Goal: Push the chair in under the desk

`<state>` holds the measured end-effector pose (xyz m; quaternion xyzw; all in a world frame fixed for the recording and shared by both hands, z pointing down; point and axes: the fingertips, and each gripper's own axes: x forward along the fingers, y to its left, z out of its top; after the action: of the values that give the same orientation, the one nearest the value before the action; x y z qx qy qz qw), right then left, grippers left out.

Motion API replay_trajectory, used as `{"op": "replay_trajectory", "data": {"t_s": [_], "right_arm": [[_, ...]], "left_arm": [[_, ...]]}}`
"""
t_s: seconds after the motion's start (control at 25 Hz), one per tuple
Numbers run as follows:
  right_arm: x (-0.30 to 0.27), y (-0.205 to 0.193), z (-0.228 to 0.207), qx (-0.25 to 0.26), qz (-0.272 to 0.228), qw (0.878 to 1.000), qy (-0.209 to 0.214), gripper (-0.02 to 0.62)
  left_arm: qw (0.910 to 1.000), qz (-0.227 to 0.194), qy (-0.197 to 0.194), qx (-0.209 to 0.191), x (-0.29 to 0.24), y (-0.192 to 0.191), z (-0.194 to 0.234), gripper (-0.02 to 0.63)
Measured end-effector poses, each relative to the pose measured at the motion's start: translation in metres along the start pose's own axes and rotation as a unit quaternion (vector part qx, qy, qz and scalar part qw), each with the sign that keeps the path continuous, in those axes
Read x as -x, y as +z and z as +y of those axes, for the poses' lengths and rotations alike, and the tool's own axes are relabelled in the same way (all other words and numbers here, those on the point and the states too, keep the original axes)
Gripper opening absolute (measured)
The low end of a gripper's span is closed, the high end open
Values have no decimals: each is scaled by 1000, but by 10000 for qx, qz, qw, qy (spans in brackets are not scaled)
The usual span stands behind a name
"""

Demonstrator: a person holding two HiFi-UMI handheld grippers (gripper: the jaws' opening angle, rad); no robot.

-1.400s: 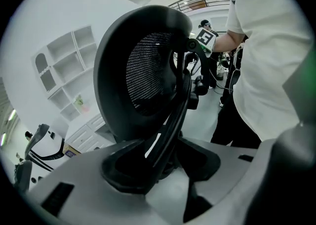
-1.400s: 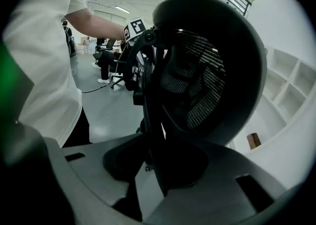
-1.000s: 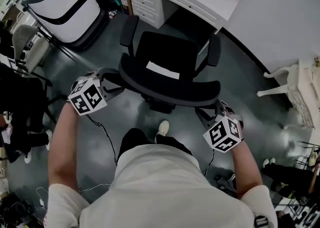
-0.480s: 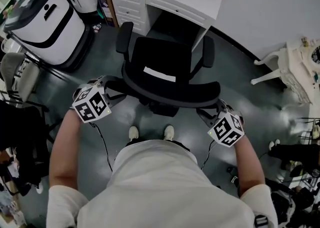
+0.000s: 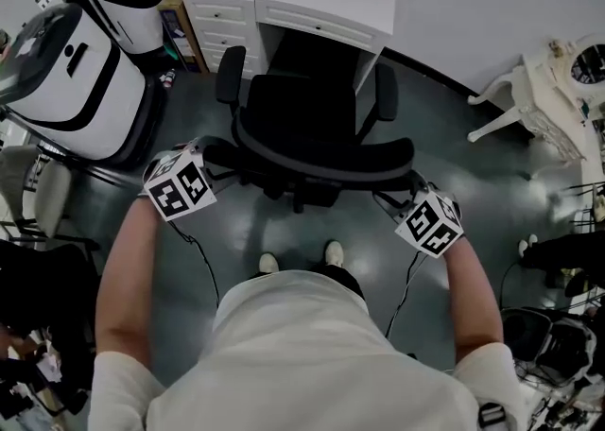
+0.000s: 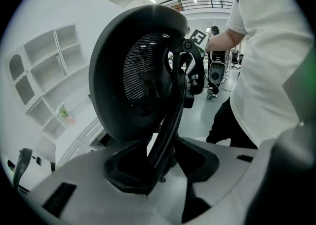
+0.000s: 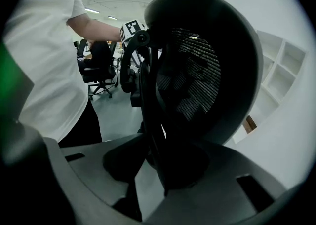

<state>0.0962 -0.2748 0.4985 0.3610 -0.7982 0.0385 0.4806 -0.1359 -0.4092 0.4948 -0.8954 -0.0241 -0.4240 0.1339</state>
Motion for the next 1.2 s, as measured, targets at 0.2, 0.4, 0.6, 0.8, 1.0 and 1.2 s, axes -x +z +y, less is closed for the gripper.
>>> {"op": "replay_trajectory", "data": {"t_s": [0.2,0.4,0.6,0.8,1.0,1.2], "right_arm": [[-13,17,-3,-206,-45,9996,-177,118],[-26,31,-6,-252,-29,9995,-199,118],[-33,39,-23,-376,69,9990,-250,117],[-44,47,-29,-459,17,9988,-151,115],[-52,57,-36,-462,-18,9989,-77,112],[-61,61,-45,-439,-48,9990,-28,110]], "left_arm": [[9999,36,-100,-121,3,-17,24,179],[9997,-24,-179,-192,4,-28,43,180],[9996,-27,-171,-228,2,-29,66,181],[9996,29,-222,-198,-3,-36,85,189],[9994,75,-241,-224,-3,-43,105,196],[9993,54,-228,-297,-6,-44,119,199]]}}
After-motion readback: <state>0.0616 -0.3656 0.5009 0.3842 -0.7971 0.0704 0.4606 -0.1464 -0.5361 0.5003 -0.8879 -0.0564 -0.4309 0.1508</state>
